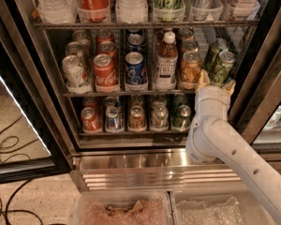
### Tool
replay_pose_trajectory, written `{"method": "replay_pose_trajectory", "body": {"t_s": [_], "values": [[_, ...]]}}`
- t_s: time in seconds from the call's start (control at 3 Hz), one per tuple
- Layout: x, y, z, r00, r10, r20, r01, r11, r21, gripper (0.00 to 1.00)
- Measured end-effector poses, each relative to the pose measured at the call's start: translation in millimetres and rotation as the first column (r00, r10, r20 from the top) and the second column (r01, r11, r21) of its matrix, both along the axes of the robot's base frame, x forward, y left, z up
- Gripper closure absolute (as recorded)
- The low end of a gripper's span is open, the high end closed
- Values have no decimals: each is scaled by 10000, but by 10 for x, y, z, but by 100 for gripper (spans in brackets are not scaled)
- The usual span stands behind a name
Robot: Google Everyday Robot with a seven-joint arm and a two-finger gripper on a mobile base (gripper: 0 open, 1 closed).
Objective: Pick green can from middle shelf of fridge
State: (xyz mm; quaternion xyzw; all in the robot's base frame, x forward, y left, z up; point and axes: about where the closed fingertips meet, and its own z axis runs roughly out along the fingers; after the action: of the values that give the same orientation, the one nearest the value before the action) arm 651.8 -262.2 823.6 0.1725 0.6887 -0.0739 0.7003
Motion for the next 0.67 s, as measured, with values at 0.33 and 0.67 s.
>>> {"method": "replay_pose_trajectory", "body": {"t_s": [0.33,0.67], "values": [[0,0,0,10000,0,0,0,10000,0,41],[0,0,0,10000,0,0,0,10000,0,61]]}}
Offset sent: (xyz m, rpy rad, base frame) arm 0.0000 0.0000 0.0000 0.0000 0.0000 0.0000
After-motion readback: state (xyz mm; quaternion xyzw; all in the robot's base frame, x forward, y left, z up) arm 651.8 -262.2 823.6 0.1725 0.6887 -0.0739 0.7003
